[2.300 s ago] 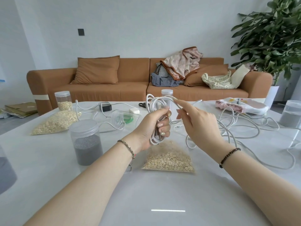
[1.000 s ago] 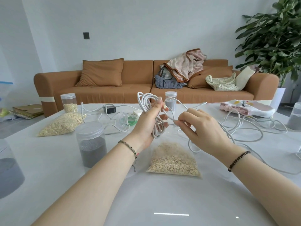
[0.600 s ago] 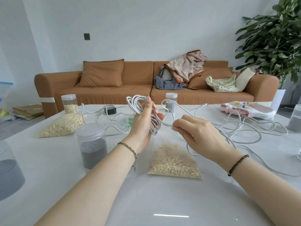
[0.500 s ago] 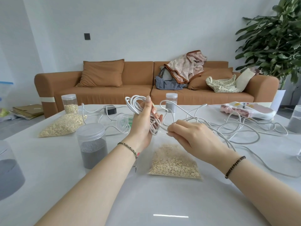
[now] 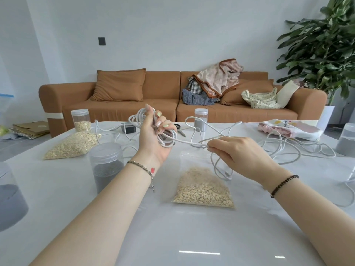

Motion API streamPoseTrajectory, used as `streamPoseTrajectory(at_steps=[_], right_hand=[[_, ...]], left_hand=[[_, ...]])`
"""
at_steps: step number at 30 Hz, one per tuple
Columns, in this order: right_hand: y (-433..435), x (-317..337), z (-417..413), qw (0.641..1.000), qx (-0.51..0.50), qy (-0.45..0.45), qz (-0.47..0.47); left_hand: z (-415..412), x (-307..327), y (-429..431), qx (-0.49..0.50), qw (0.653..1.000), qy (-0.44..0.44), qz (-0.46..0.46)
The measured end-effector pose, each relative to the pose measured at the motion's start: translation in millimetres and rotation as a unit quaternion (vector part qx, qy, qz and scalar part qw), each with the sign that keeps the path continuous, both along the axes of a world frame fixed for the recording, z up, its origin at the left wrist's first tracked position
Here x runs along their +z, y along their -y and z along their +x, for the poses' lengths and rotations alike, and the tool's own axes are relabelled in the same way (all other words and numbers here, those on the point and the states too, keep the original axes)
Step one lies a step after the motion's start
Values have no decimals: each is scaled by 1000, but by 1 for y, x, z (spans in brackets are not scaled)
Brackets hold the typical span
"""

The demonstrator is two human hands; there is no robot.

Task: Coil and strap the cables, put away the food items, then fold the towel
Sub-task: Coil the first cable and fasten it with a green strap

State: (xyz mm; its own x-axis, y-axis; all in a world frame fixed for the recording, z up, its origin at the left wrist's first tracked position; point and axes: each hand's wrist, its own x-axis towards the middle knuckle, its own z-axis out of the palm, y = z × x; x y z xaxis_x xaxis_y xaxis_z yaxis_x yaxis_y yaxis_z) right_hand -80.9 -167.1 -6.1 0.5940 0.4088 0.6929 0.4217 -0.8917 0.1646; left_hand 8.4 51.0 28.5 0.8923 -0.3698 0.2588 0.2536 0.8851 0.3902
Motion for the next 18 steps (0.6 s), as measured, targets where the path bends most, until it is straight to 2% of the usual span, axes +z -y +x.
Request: streamPoseTrajectory(at_steps=[7,9,11,14,18], right_hand=[[17,-5,3,997,-71,-1,23],[16,-6,1,997,-68,1,34],[13,-6,0,997,-67,6,48],[8,-5,-1,996,-50,8,68],[5,-6,1,998,-23,-9,58]], left_hand=[[1,3,-7,-62,997,14,-34],[-2,1,-4,-77,997,21,19],[-7,-1,2,-70,989,43,123],[-13,-6,10,-55,957,73,274],[-14,-16,17,-85,930,74,350]])
